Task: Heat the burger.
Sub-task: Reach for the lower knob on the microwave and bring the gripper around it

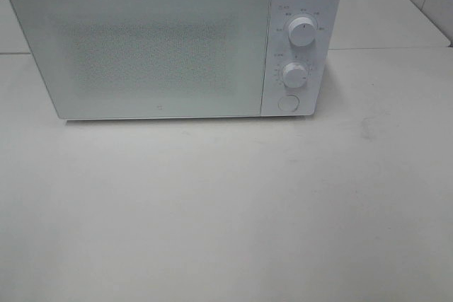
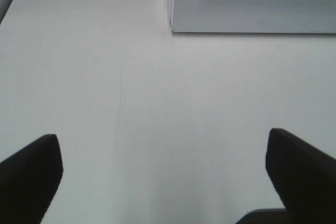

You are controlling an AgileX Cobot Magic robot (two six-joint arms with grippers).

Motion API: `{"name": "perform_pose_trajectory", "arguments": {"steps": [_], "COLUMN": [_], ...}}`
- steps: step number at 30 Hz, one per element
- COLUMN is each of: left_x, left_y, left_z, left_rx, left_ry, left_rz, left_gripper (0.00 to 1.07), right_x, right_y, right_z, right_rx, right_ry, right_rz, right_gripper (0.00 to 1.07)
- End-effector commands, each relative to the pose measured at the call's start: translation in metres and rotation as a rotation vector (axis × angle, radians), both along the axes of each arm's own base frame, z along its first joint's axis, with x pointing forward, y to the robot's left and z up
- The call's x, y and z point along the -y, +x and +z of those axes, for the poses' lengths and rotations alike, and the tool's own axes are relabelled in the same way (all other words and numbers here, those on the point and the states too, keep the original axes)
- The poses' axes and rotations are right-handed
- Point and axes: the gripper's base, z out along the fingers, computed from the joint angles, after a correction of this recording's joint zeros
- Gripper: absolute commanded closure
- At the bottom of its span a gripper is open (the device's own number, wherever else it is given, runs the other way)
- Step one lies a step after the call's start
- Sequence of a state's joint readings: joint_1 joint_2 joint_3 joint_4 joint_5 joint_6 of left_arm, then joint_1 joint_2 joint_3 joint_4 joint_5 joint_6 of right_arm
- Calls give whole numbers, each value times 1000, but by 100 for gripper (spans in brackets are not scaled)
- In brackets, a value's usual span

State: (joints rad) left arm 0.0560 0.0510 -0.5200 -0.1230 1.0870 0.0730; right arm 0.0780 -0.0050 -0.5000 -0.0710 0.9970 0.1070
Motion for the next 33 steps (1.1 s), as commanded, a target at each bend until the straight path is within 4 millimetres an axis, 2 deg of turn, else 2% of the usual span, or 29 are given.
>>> {"name": "perform_pose_trajectory", "arguments": {"steps": [1,33], "left_x": [1,1], "left_y": [-9,-12], "left_z": [0,0], "left_rx": [72,89], "left_ry": [-3,-6], "left_rz": [-3,-51], "left_gripper": [9,9], "right_x": [0,0], "right_y": [-3,-3], "right_z": [-1,-1], "right_rx": [26,25], "right_ry": [-9,-9], "right_rz": [1,1], "right_gripper": [33,33]}}
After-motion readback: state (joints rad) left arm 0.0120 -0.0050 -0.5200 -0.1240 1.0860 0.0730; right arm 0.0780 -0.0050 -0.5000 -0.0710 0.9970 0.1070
